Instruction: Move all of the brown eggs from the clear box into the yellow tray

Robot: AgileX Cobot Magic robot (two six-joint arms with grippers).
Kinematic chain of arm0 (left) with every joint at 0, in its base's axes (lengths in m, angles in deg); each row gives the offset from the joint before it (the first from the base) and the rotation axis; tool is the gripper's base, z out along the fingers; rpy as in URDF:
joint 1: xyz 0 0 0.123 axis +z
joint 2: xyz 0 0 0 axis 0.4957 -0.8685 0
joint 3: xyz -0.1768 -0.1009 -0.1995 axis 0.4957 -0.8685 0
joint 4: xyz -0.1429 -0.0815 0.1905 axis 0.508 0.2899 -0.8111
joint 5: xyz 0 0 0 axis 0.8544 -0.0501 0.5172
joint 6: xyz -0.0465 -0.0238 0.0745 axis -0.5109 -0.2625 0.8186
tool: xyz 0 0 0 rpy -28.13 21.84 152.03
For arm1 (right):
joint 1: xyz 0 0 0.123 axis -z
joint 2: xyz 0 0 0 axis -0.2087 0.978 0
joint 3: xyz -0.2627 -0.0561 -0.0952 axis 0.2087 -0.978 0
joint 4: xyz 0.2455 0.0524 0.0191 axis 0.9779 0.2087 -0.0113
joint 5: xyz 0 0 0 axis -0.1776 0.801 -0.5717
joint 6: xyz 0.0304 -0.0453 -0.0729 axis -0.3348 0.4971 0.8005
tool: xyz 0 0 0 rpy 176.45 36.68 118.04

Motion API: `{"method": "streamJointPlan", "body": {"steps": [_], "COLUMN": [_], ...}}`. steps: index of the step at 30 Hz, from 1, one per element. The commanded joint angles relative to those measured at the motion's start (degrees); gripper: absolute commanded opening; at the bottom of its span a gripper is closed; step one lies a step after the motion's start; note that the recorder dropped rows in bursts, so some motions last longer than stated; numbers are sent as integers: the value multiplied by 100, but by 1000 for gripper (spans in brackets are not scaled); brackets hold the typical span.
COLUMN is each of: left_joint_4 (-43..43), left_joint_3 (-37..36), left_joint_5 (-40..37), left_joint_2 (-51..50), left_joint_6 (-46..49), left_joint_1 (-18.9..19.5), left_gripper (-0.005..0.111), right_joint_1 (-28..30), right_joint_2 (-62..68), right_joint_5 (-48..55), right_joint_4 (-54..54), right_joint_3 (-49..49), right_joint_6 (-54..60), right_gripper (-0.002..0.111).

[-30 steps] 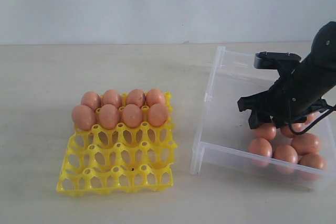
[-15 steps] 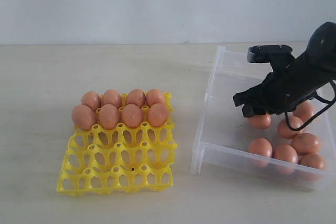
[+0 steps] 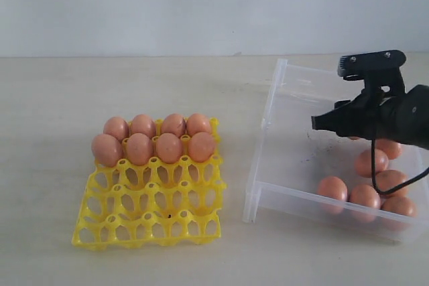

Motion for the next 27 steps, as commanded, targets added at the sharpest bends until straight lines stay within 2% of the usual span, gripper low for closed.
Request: {"method": "streamJointPlan", "body": {"steps": [1, 3, 10, 13, 19, 24, 27], "left_joint_4": [-9, -9, -9, -9, -9, -9, -9], "left_joint_3": [-15, -15, -15, -15, -15, -15, -15], "left_joint_5": [19, 19, 19, 19, 19, 19, 19], "left_joint_2": [15, 15, 15, 15, 15, 15, 15], "left_joint_6": [-44, -44, -44, -44, -44, -44, -44], "left_joint_1": [-31, -31, -31, -31, -31, -31, -31], "left_gripper": [4, 4, 4, 4, 4, 4, 4], "right_joint_1": [-277, -337, -337, -337, -337, -353, -648], "right_joint_2": [-73, -73, -168, -207, -219, -280, -280], "right_joint_5": [-551, -796, -1676, -2534, -4876, -4876, -4876], "right_joint_4": [-561, -892, -2875, -3345, -3727, -4811, -5142], "right_joint_3": [-209, -265, -417, -711, -1435, -1550, -1377], "right_joint_6": [187, -26, -1794, -2278, -2626, -3183, -3587], "right_gripper": [0, 0, 0, 0, 0, 0, 0]}}
